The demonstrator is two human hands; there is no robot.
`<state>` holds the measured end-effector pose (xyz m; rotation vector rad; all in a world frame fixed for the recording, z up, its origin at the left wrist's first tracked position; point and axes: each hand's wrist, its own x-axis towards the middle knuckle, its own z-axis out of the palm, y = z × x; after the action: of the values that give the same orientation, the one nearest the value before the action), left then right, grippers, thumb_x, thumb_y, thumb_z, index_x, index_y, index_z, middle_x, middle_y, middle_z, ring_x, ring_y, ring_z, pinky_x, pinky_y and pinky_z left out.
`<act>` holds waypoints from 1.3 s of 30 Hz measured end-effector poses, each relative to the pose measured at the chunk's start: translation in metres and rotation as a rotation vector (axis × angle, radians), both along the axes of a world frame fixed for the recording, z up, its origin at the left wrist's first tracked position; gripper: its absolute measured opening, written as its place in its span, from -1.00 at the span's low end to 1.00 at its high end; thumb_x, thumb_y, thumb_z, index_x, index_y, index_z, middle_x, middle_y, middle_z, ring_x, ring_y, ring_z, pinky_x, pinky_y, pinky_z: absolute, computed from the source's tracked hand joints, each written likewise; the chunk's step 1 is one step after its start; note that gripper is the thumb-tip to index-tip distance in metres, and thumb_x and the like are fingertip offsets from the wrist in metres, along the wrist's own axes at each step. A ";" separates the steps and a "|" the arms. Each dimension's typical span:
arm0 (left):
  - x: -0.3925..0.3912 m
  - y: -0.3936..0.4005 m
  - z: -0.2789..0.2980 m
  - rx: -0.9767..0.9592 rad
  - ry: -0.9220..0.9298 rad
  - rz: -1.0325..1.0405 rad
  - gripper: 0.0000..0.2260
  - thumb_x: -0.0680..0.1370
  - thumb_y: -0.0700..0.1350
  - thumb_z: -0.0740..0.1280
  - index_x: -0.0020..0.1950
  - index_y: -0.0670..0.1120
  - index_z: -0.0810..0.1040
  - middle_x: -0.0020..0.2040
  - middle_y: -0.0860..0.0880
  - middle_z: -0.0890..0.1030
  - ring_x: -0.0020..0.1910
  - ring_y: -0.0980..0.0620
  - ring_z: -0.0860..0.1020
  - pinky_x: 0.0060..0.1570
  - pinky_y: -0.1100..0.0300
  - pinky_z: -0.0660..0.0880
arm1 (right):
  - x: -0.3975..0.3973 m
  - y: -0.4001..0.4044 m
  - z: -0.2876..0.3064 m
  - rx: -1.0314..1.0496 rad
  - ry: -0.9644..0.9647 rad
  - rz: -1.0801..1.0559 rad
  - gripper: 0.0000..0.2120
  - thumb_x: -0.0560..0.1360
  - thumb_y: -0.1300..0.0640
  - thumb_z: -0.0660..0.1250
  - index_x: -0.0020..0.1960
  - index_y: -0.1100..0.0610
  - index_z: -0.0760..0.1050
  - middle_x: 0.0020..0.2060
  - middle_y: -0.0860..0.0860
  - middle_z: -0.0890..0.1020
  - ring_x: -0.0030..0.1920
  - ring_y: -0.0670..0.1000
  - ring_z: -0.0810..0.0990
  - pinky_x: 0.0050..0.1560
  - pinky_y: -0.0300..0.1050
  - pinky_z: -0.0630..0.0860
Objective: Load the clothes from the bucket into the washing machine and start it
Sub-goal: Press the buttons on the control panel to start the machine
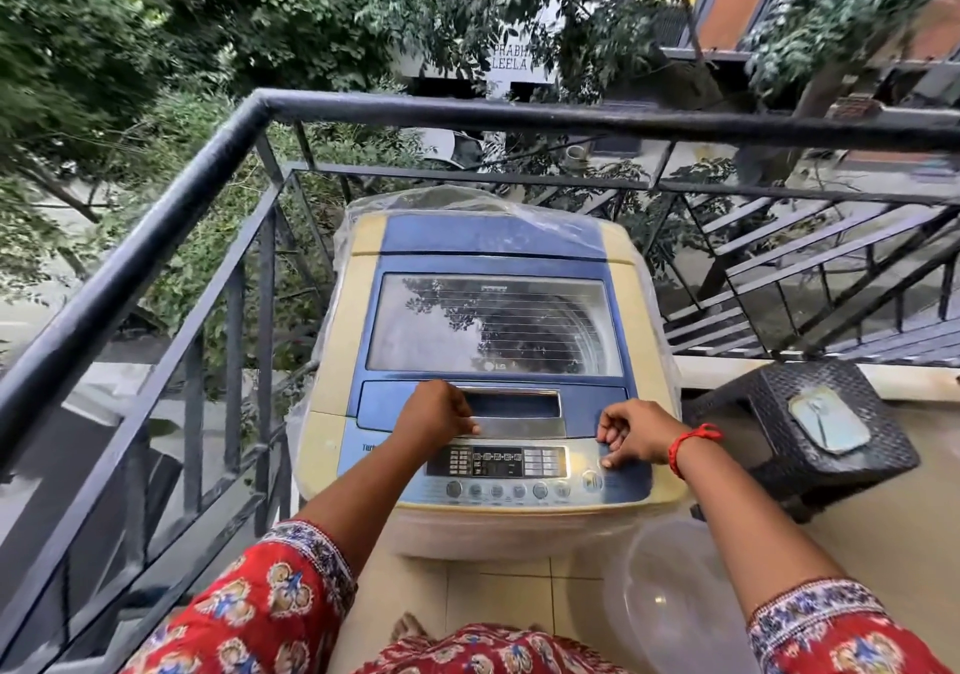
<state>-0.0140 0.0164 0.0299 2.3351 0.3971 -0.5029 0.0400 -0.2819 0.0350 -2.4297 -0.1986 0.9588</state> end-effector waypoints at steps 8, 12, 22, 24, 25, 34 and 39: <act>0.005 0.004 -0.002 -0.002 0.004 -0.020 -0.77 0.28 -0.01 0.63 -0.28 -0.03 0.62 -0.26 -0.02 0.65 -0.17 -0.02 0.63 -0.23 0.21 0.42 | 0.003 -0.004 -0.001 0.054 0.032 -0.011 -0.74 0.23 0.36 0.59 -0.19 0.16 0.59 -0.34 0.01 0.61 -0.33 -0.12 0.57 -0.22 -0.32 0.54; 0.007 0.004 -0.002 -0.001 0.012 -0.025 -0.77 0.27 0.00 0.63 -0.23 -0.06 0.66 -0.21 -0.04 0.67 -0.16 0.00 0.63 -0.21 0.19 0.47 | 0.004 -0.004 -0.003 0.058 0.025 -0.026 -0.74 0.23 0.34 0.60 -0.15 0.22 0.60 -0.32 0.03 0.62 -0.33 -0.12 0.59 -0.26 -0.35 0.53; 0.010 0.006 -0.003 -0.010 0.011 -0.032 -0.81 0.28 -0.02 0.62 -0.24 -0.05 0.69 -0.31 0.03 0.65 -0.22 0.05 0.63 -0.29 0.27 0.43 | 0.007 -0.002 -0.006 0.018 0.013 0.000 -0.71 0.18 0.30 0.64 -0.20 0.15 0.59 -0.32 0.01 0.63 -0.32 -0.10 0.59 -0.19 -0.26 0.59; 0.010 0.006 -0.003 -0.016 0.013 -0.036 -0.80 0.28 -0.01 0.62 -0.23 -0.06 0.69 -0.33 0.05 0.63 -0.25 0.07 0.62 -0.34 0.29 0.41 | 0.007 -0.002 -0.006 0.016 0.009 -0.006 -0.71 0.19 0.30 0.63 -0.18 0.17 0.60 -0.32 0.02 0.63 -0.32 -0.11 0.59 -0.21 -0.29 0.58; 0.011 0.006 -0.003 -0.015 0.013 -0.039 -0.79 0.29 0.00 0.62 -0.23 -0.06 0.69 -0.33 0.05 0.63 -0.26 0.08 0.61 -0.35 0.30 0.41 | 0.006 -0.002 -0.006 0.019 0.008 -0.012 -0.71 0.19 0.31 0.63 -0.17 0.19 0.60 -0.32 0.02 0.63 -0.32 -0.10 0.59 -0.22 -0.30 0.57; 0.009 0.006 -0.005 0.005 -0.002 -0.057 -0.78 0.29 0.01 0.62 -0.23 -0.06 0.68 -0.34 0.06 0.61 -0.29 0.10 0.57 -0.33 0.27 0.39 | -0.003 0.000 -0.003 0.022 -0.019 -0.042 -0.73 0.23 0.32 0.61 -0.14 0.23 0.59 -0.31 0.01 0.61 -0.33 -0.13 0.57 -0.31 -0.40 0.50; 0.005 0.005 -0.005 -0.009 -0.060 -0.042 -0.82 0.30 -0.06 0.62 -0.24 -0.08 0.68 -0.35 0.03 0.60 -0.28 0.06 0.58 -0.27 0.24 0.40 | -0.008 -0.001 -0.003 0.044 -0.046 -0.069 -0.73 0.24 0.34 0.59 -0.14 0.18 0.58 -0.29 0.01 0.59 -0.30 -0.10 0.55 -0.18 -0.29 0.58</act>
<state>-0.0093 0.0218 0.0246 2.3475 0.3180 -0.4523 0.0322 -0.2825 0.0320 -2.4036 -0.1496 0.8602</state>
